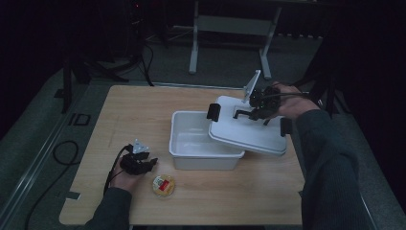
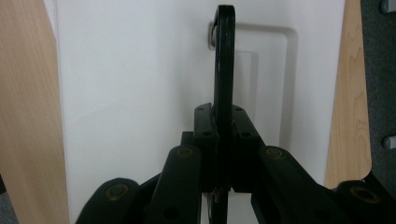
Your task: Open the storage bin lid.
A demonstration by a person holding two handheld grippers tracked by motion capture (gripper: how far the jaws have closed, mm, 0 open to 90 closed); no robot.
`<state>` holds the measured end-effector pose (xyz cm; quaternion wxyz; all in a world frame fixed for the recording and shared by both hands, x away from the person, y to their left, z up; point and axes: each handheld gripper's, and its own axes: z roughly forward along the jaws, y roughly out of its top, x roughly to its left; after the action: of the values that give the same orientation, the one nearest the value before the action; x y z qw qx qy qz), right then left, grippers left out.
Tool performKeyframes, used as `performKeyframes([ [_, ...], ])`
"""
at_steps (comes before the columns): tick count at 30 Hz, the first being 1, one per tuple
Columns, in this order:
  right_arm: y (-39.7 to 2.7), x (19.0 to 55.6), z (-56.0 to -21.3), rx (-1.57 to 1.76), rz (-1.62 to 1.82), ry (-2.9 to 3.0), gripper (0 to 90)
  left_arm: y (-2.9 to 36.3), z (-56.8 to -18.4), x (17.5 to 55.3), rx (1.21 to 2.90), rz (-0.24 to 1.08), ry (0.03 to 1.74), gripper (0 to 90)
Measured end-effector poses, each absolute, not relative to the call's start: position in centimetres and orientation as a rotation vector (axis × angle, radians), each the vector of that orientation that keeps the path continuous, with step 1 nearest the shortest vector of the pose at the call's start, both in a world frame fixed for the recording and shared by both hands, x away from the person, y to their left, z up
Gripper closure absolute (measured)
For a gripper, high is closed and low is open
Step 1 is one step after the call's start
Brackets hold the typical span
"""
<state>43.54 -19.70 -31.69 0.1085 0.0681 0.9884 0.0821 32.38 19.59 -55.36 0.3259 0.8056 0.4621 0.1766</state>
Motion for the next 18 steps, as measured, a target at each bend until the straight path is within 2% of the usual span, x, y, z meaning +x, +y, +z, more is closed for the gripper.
performKeyframes([
  [18,-22.1,43.3,-31.7,0.267,0.214,2.904,84.3,19.6,-55.4,32.4,2.113,0.462,1.210,55.4],
])
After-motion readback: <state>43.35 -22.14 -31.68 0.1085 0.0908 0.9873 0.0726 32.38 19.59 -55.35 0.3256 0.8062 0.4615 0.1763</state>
